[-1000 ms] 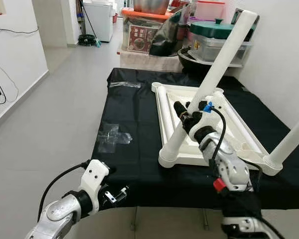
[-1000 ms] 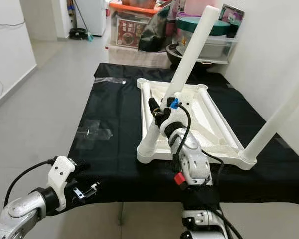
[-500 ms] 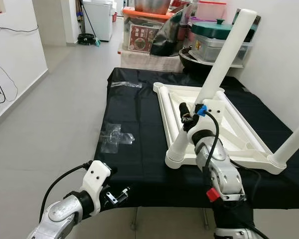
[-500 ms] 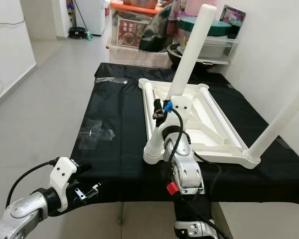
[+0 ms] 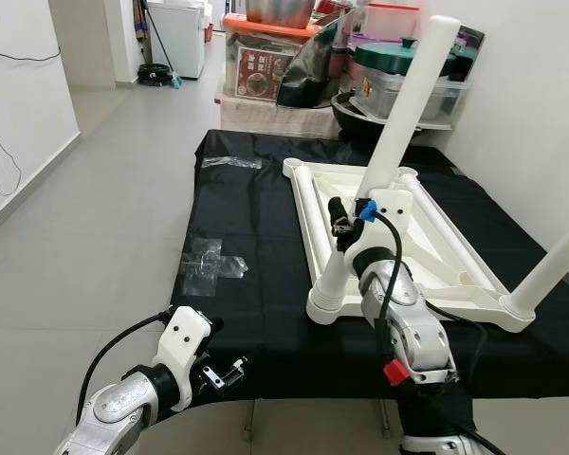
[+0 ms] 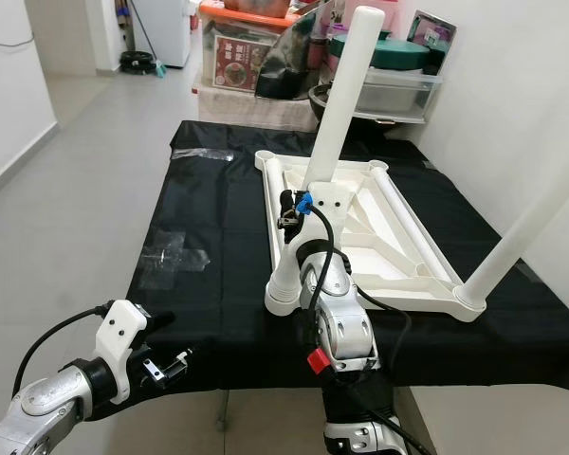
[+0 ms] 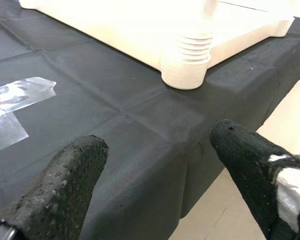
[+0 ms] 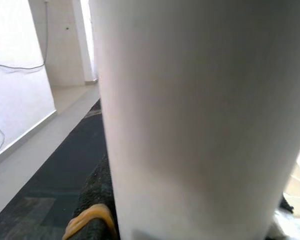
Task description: Building children table
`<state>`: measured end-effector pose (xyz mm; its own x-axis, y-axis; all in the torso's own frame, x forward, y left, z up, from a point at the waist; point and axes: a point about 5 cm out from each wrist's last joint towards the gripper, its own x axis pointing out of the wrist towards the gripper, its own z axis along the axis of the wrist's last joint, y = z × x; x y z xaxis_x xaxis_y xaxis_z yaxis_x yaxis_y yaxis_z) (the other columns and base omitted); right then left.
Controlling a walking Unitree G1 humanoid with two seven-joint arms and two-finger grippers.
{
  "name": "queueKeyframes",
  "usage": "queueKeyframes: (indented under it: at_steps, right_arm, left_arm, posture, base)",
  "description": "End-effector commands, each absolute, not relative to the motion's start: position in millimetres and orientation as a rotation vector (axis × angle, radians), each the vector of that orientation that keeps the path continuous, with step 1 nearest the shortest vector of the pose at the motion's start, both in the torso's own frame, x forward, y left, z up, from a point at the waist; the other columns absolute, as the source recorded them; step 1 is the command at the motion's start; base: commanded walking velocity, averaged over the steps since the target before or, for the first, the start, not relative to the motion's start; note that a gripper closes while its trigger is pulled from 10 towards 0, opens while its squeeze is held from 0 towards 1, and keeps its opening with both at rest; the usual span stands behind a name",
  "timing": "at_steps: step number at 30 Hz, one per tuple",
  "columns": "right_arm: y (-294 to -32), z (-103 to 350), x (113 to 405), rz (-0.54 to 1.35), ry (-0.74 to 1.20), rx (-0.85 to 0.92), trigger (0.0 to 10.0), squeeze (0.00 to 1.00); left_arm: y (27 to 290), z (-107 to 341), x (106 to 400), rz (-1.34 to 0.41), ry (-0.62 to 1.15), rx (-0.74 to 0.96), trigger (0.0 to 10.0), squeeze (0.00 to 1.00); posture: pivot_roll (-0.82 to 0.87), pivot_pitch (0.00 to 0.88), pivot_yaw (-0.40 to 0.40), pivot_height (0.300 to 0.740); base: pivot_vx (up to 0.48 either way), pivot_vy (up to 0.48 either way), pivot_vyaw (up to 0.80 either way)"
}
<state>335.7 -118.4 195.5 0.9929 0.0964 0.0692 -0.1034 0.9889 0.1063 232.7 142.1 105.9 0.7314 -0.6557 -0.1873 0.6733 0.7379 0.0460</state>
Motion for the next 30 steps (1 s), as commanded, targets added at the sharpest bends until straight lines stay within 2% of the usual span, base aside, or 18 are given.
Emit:
queueKeyframes:
  at_steps: [1, 2, 3, 6, 11, 22, 26, 30]
  right_arm:
    - [-107, 165, 334, 0.243, 0.092, 0.151, 0.0, 0.0]
    - [-97, 164, 330, 0.373, 0.096, 0.169, 0.0, 0.0]
    - [-97, 164, 330, 0.373, 0.096, 0.169, 0.0, 0.0]
    - [-82, 166, 321, 0.601, 0.07, 0.193, 0.0, 0.0]
    - [-75, 168, 314, 0.766, 0.063, 0.205, 0.0, 0.0]
    - [-79, 159, 318, 0.861, 0.078, 0.191, 0.0, 0.0]
    - [-88, 154, 318, 1.022, 0.114, 0.156, 0.0, 0.0]
    - [-90, 155, 319, 1.059, 0.115, 0.136, 0.0, 0.0]
  left_arm:
    - [141, 102, 232, -0.737, 0.176, 0.115, 10.0, 0.0]
    - [141, 102, 232, -0.74, 0.179, 0.115, 10.0, 0.0]
    - [141, 102, 232, -0.74, 0.179, 0.115, 10.0, 0.0]
    - [140, 101, 232, -0.745, 0.182, 0.116, 10.0, 0.0]
    - [140, 100, 232, -0.748, 0.186, 0.118, 10.0, 0.0]
    - [140, 99, 230, -0.746, 0.192, 0.12, 10.0, 0.0]
    - [140, 99, 230, -0.747, 0.195, 0.12, 10.0, 0.0]
    - [141, 100, 230, -0.746, 0.194, 0.12, 10.0, 0.0]
  posture:
    - [0.05, 0.0, -0.13, 0.74]
    - [0.05, 0.0, -0.127, 0.74]
    - [0.05, 0.0, -0.127, 0.74]
    - [0.05, 0.0, -0.129, 0.74]
    - [0.05, 0.0, -0.131, 0.74]
    - [0.06, 0.0, -0.133, 0.74]
    - [0.07, 0.0, -0.141, 0.74]
    - [0.07, 0.0, -0.141, 0.74]
  base:
    - [0.0, 0.0, 0.0]
    - [0.0, 0.0, 0.0]
    - [0.0, 0.0, 0.0]
    - [0.0, 0.0, 0.0]
    - [0.0, 0.0, 0.0]
    - [0.0, 0.0, 0.0]
    - [0.0, 0.0, 0.0]
    - [0.0, 0.0, 0.0]
